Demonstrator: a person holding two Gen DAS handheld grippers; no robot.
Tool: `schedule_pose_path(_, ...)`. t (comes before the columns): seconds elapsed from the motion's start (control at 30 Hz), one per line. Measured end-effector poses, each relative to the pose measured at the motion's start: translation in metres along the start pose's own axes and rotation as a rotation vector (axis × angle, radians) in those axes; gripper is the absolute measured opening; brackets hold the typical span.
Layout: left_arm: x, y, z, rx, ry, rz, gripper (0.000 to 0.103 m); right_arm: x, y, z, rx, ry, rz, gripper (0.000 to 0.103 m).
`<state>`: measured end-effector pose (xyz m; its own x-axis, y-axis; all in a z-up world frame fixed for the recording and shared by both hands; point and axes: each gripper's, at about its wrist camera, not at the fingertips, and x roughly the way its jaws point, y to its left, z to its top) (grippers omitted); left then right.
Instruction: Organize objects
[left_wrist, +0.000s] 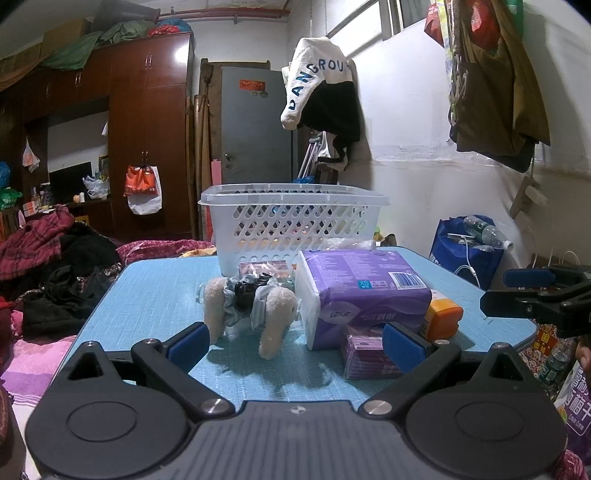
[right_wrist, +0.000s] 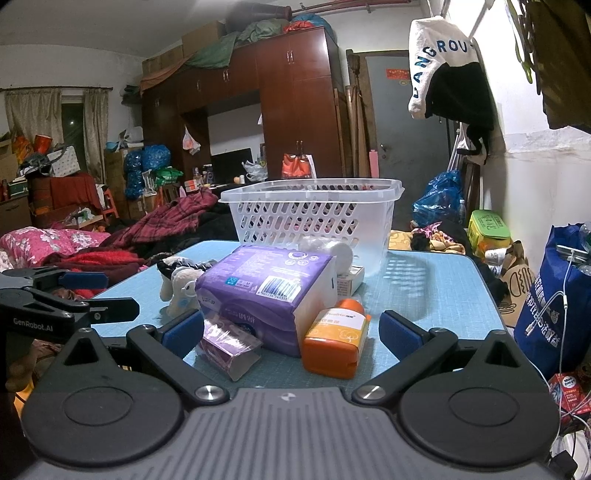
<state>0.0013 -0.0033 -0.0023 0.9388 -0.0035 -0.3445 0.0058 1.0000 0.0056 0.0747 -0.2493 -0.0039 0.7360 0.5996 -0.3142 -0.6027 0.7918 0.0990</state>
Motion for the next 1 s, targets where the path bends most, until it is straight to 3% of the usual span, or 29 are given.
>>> schedule_pose_path(1.0,-0.0001,-0.0007,-0.0005,0.005,-0.002,-0.005,0.101,-0.0003,-0.0058,0.0007,0.003,0.000,-0.005,0.103)
